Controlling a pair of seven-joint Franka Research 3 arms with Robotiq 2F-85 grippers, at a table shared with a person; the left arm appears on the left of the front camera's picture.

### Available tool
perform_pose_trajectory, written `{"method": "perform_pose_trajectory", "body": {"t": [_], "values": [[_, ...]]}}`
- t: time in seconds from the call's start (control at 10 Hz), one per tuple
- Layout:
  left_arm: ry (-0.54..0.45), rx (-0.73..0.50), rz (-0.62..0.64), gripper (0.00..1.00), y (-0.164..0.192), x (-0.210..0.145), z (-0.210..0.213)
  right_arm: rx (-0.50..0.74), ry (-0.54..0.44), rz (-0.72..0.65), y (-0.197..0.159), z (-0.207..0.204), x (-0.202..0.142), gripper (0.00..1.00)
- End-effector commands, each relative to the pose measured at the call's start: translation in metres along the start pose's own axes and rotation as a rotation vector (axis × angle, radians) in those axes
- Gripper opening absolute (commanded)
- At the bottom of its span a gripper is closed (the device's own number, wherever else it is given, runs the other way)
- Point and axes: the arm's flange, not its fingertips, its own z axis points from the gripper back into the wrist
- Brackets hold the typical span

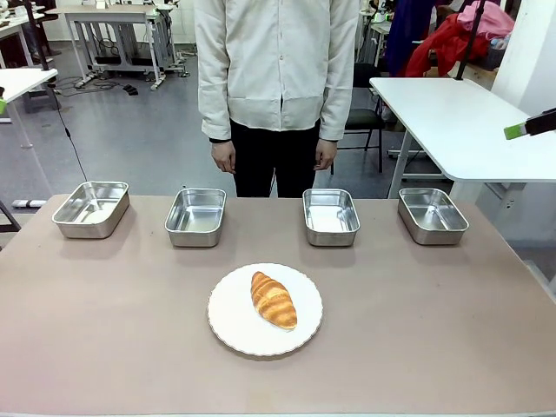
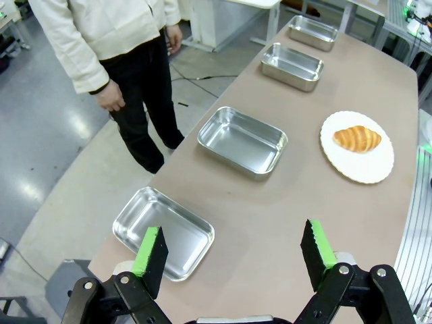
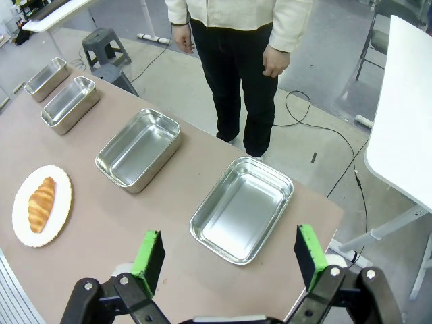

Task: Place the bread in the container.
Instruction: Place the Butter Roll into the Airtight Container indicated by the human.

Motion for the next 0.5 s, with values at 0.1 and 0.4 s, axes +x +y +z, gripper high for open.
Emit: {"method": "perform_pose_trajectory", "body": {"t": [0.1, 0.4], "values": [[-0.004, -0.001, -0.004, 1.0, -0.0003, 0.0019, 0.0008, 0.007, -0.017, -0.002, -0.0005, -0.0009, 0.0004, 1.0], [-0.004, -0.001, -0.004, 1.0, -0.0003, 0.0019, 0.0008, 0.007, -0.017, -0.002, -0.0005, -0.0009, 0.0004, 1.0]]}}
